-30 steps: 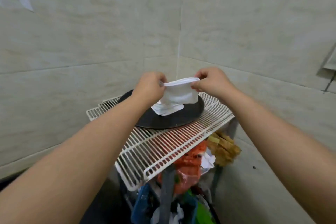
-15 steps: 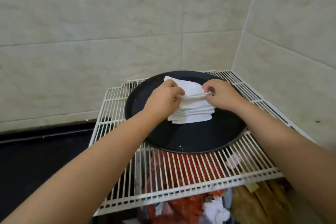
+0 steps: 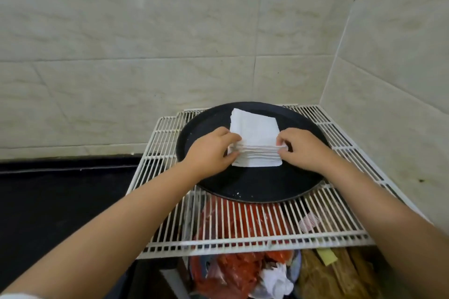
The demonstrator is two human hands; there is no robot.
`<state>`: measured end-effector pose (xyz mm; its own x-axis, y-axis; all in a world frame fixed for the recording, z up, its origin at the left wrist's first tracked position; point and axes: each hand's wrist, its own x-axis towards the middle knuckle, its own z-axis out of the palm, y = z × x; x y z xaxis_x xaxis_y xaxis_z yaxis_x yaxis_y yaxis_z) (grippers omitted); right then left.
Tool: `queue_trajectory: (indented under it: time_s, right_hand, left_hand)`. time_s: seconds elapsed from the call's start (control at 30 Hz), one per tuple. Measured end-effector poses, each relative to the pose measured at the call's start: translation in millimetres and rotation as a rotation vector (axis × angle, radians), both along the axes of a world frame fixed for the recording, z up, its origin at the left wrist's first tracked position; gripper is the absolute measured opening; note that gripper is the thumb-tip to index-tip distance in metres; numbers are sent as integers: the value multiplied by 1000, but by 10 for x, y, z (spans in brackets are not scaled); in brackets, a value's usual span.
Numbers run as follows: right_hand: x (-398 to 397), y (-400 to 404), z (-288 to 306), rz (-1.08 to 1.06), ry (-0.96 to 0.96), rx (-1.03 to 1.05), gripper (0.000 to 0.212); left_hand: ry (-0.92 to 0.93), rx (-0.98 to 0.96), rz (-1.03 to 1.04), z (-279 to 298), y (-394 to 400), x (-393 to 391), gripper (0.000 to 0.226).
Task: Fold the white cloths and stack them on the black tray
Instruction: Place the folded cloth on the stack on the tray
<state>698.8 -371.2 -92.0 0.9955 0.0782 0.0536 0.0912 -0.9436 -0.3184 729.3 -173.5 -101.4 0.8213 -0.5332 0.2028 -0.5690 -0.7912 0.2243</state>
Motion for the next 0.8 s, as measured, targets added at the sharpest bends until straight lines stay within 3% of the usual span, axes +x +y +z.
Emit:
queue_trajectory:
  time_s: [0.13,0.3,0.57,0.8]
  right_hand:
    - [-78,252,166,-36,-64,-138,33]
    - [-72,1184,414,155,-134,-190,29]
    - [-390,4337,466,589,-170,-63,39]
    - [-1127,7060,447,972,-172,46,48]
  left_hand:
    - [50,120,133,9,326,-33,52]
    - [101,207,334,176,1262,-147,42]
    - [-51,300,793,434,4124,-1282,40]
    - [-47,368,1200,470,6363,-2694,43]
